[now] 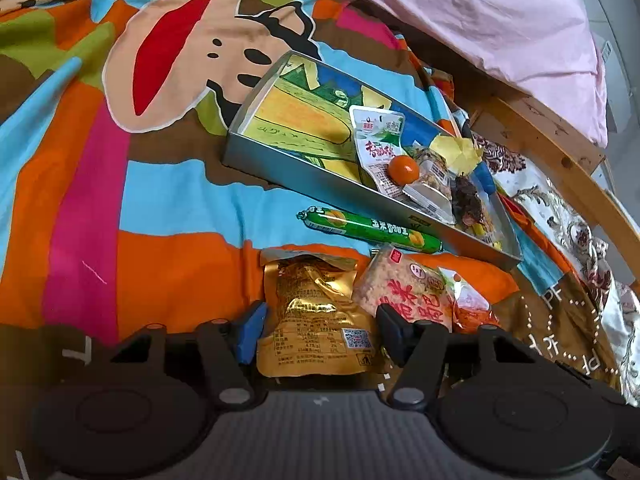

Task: Organize snacks
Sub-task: 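Grasp the gold foil packet with the left tool while the right tool holds the orange pack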

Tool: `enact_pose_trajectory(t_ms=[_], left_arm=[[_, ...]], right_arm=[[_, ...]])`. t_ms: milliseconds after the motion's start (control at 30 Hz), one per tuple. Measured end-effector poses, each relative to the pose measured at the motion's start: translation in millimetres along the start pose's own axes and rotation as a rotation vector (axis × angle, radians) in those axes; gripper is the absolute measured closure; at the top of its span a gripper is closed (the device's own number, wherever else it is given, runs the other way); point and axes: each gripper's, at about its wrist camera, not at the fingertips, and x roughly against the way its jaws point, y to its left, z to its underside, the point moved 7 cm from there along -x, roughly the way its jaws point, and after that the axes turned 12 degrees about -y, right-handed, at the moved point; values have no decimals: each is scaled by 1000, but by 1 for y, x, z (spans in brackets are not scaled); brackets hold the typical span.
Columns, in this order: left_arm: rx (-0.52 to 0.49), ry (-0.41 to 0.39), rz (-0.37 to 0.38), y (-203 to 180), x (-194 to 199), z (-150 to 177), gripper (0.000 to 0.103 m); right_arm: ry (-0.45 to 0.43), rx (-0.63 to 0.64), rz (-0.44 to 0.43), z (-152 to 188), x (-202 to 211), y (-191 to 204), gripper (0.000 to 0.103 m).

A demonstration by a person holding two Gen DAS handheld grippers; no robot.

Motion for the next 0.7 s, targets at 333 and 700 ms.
enact_pose_trajectory(t_ms=[333,700], left_arm=[[14,-21,-10,0,6,0,42],[15,-37,-21,-2,11,0,43]], right_arm=[[-9,-55,-8,-1,2,-5,51],[-12,-2,-12,0,0,1,54]])
